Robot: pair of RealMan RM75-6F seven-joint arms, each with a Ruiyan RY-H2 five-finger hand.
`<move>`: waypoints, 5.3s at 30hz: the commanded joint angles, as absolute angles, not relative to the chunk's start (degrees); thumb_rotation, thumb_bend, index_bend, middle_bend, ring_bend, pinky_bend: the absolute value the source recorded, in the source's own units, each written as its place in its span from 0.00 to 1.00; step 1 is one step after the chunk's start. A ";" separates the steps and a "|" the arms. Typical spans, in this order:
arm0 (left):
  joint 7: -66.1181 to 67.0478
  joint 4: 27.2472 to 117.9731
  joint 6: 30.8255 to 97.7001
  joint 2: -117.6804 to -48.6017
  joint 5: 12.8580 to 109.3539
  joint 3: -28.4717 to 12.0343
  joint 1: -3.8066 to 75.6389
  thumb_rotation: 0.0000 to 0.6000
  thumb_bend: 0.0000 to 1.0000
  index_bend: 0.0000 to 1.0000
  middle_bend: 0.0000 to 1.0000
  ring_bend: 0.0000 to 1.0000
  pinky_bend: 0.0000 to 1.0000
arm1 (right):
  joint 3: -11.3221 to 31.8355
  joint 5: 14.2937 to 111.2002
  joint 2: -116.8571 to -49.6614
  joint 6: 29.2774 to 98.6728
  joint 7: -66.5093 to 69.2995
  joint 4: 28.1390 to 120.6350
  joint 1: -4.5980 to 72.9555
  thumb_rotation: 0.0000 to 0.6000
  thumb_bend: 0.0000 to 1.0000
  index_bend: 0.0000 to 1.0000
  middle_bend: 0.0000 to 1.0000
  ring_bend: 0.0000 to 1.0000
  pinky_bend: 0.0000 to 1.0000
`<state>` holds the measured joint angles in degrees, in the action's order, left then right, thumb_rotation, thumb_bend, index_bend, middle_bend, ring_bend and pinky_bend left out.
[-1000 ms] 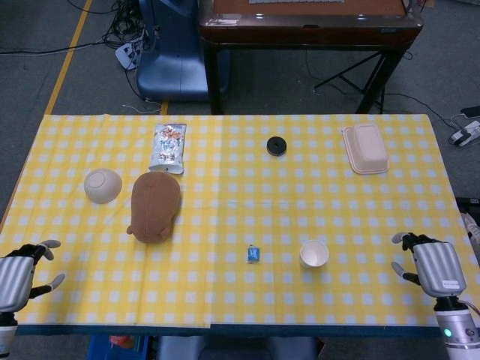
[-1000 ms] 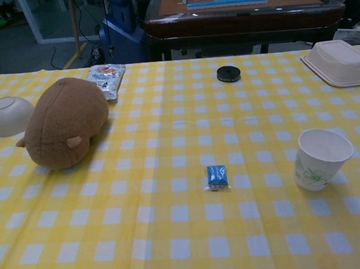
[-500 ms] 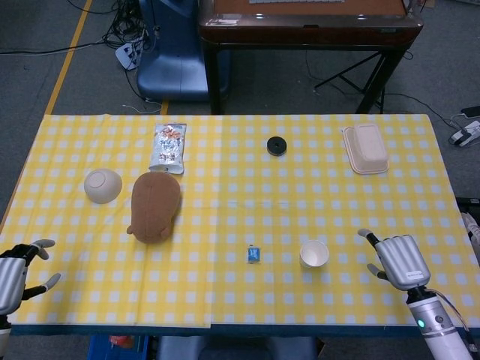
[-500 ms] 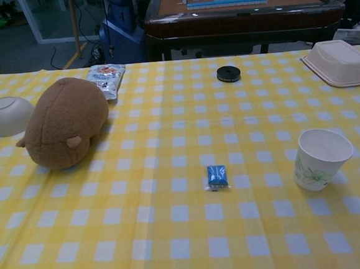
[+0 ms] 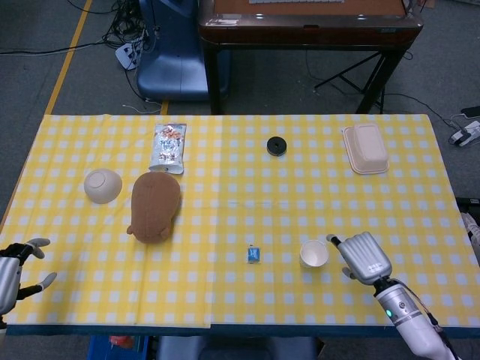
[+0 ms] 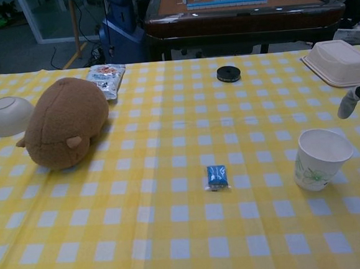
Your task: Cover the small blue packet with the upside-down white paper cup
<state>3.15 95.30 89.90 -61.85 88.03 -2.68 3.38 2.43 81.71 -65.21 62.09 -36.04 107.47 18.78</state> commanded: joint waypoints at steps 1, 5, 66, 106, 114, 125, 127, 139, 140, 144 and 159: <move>3.02 95.32 89.92 -61.78 88.01 -2.72 3.36 1.00 0.14 0.43 0.51 0.42 0.54 | 2.79 80.27 -66.40 60.98 -37.98 108.04 20.14 1.00 0.00 0.28 1.00 1.00 1.00; 2.86 95.34 89.93 -61.68 88.01 -2.75 3.33 1.00 0.14 0.43 0.51 0.42 0.54 | 3.04 78.99 -67.37 60.24 -40.21 108.95 21.58 1.00 0.00 0.27 1.00 1.00 1.00; 2.44 95.69 90.56 -61.20 87.58 -3.41 2.84 1.00 0.14 0.43 0.51 0.42 0.54 | 2.60 84.84 -68.91 60.46 8.92 97.09 27.70 1.00 0.02 0.56 1.00 1.00 1.00; 2.47 95.80 90.18 -61.03 86.83 -3.79 2.94 1.00 0.14 0.43 0.51 0.42 0.54 | 0.63 88.55 -66.96 58.13 21.53 89.06 33.59 1.00 0.00 0.26 1.00 1.00 1.00; 2.27 95.74 89.99 -61.00 86.45 -3.93 2.99 1.00 0.14 0.43 0.51 0.42 0.54 | 4.02 74.17 -66.51 54.98 -17.27 98.36 35.99 1.00 0.00 0.26 1.00 1.00 1.00; 1.32 95.53 89.69 -60.70 85.69 -4.24 3.02 1.00 0.14 0.43 0.51 0.42 0.54 | 4.79 62.61 -72.14 52.50 -37.59 97.55 41.52 1.00 0.07 0.26 1.00 1.00 1.00; 1.12 95.46 89.65 -60.63 85.49 -4.33 3.02 1.00 0.14 0.43 0.51 0.42 0.54 | 4.50 62.24 -72.73 52.32 -38.89 97.10 42.07 1.00 0.07 0.26 1.00 1.00 1.00; 1.44 95.37 89.05 -60.72 84.79 -4.46 3.20 1.00 0.14 0.43 0.51 0.42 0.54 | 2.41 64.27 -76.21 52.30 -42.83 93.03 44.04 1.00 0.14 0.26 1.00 1.00 1.00; 1.44 95.37 89.06 -60.72 84.75 -4.48 3.20 1.00 0.14 0.43 0.51 0.42 0.54 | 2.31 64.28 -76.37 52.32 -43.31 92.85 44.20 1.00 0.14 0.26 1.00 1.00 1.00; 1.60 95.34 88.96 -60.77 84.70 -4.46 3.22 1.00 0.14 0.43 0.51 0.42 0.54 | 2.00 64.22 -77.23 52.13 -44.63 92.20 44.83 1.00 0.16 0.26 1.00 1.00 1.00; 0.13 94.70 89.32 -60.79 85.04 -4.61 3.22 1.00 0.14 0.43 0.51 0.42 0.54 | 0.82 64.54 -80.33 50.48 -45.62 89.88 46.48 1.00 0.18 0.26 1.00 1.00 1.00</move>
